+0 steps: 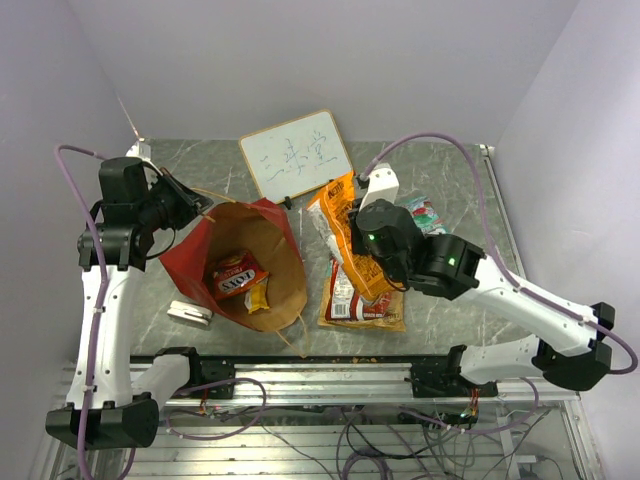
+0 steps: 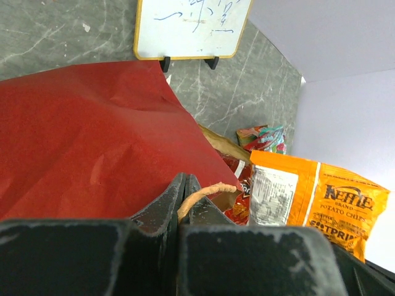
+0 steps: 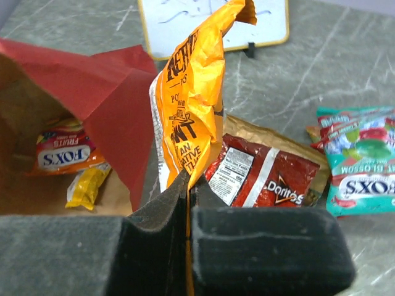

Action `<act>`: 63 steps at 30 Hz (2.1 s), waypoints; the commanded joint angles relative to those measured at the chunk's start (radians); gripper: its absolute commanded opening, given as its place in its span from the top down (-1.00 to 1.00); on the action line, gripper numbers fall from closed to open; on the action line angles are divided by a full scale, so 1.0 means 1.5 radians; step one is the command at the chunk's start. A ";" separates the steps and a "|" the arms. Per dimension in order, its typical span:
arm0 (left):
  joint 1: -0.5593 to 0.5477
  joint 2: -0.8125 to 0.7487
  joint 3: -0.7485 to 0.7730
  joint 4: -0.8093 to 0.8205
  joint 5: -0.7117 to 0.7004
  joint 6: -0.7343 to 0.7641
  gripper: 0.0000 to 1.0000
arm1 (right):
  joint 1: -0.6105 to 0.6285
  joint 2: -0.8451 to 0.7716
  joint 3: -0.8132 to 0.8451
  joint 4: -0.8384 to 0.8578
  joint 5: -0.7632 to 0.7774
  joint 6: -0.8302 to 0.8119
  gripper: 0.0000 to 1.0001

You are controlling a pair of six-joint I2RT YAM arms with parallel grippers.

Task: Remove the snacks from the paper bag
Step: Place the snack at the center of the board.

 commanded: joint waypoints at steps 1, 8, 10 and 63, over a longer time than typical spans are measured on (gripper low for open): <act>0.002 0.007 0.025 0.004 -0.005 0.014 0.86 | -0.021 0.017 -0.012 -0.015 0.075 0.171 1.00; 0.002 0.014 0.036 -0.013 -0.005 0.028 0.86 | -0.130 0.053 -0.052 -0.040 -0.010 0.350 1.00; 0.002 0.012 0.034 -0.015 -0.004 0.028 0.86 | -0.162 0.061 -0.076 -0.014 -0.068 0.377 1.00; 0.002 -0.031 0.019 -0.031 0.014 0.006 0.86 | -0.364 0.012 -0.523 0.298 -0.293 0.091 0.68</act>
